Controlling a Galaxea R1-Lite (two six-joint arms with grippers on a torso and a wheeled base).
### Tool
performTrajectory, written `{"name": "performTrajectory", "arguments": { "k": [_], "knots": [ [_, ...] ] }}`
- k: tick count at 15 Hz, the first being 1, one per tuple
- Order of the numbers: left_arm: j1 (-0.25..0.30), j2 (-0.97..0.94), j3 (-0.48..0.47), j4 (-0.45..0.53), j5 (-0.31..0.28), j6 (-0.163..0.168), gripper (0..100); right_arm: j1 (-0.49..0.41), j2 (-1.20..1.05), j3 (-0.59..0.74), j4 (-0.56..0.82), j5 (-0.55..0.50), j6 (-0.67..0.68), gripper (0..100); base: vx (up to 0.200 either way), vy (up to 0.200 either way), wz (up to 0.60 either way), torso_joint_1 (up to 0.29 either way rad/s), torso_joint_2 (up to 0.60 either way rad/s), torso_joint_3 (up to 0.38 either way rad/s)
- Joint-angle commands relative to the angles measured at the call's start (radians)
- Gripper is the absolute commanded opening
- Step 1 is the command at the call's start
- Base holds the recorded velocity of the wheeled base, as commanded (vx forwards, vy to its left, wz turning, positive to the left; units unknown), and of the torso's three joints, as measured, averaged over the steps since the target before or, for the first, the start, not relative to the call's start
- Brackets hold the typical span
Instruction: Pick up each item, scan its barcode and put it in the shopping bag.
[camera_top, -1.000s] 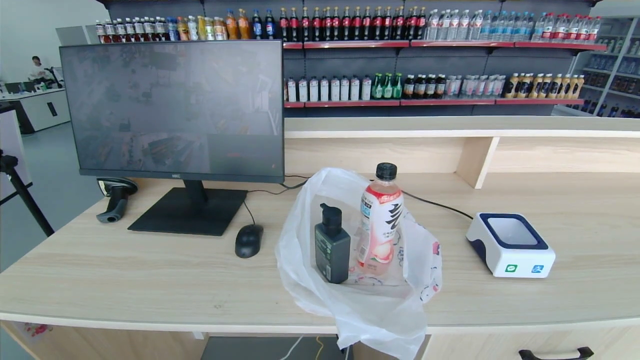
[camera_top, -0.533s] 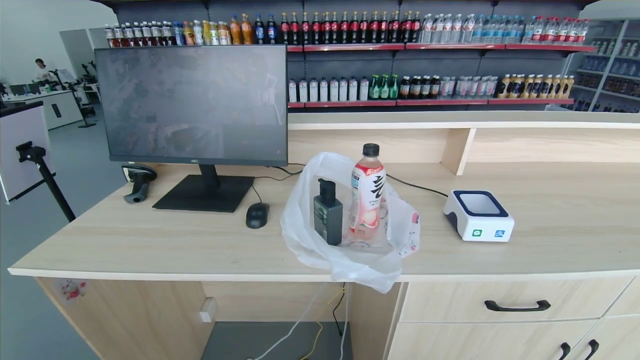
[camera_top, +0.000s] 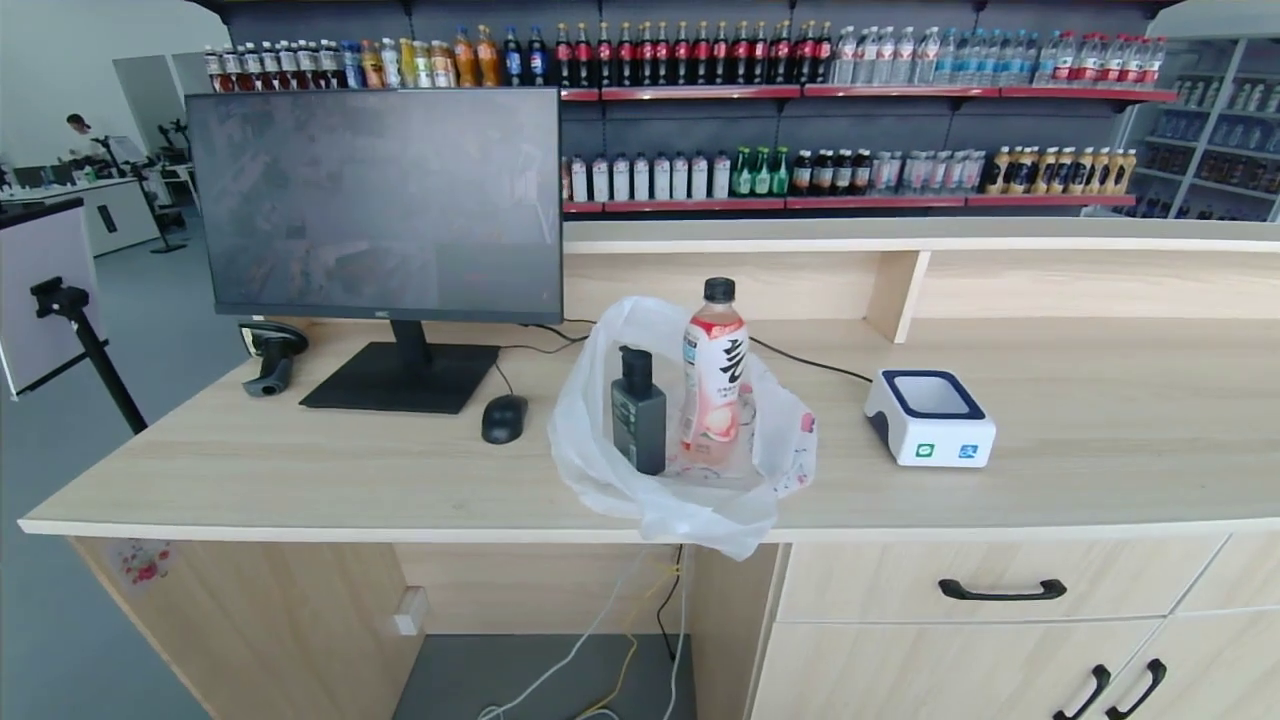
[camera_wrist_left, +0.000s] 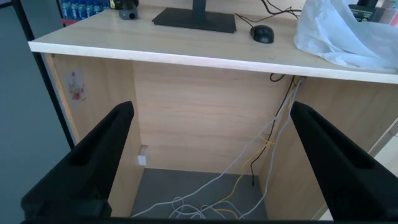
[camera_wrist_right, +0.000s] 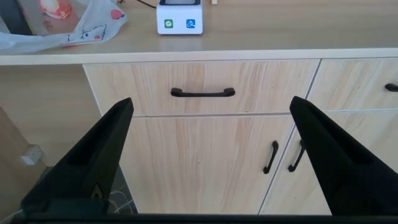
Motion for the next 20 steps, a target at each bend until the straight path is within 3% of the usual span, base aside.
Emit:
{"name": "performTrajectory", "arguments": {
  "k": [1,9,13,15,20],
  "knots": [
    [0.0,0.0,0.0,0.0,0.0,0.0,100,0.0,0.0,0.001,0.0,0.0,0.002,100,0.0,-0.2,0.0,0.027,0.01,-0.002],
    [0.0,0.0,0.0,0.0,0.0,0.0,100,0.0,0.0,-0.001,0.0,0.0,0.004,100,0.0,-0.2,0.0,0.0,0.0,0.004],
    [0.0,0.0,0.0,0.0,0.0,0.0,100,0.0,0.0,0.001,-0.002,0.0,0.014,100,0.0,-0.2,-0.6,0.005,0.0,0.001],
    [0.0,0.0,0.0,0.0,0.0,0.0,100,0.0,0.0,0.001,-0.002,0.0,0.014,100,0.0,-0.2,0.0,0.002,-0.01,0.005],
    [0.0,0.0,0.0,0.0,0.0,-0.002,100,0.0,0.0,0.001,-0.002,0.0,0.004,100,0.0,0.0,0.0,0.0,0.0,0.0]
  ]
}}
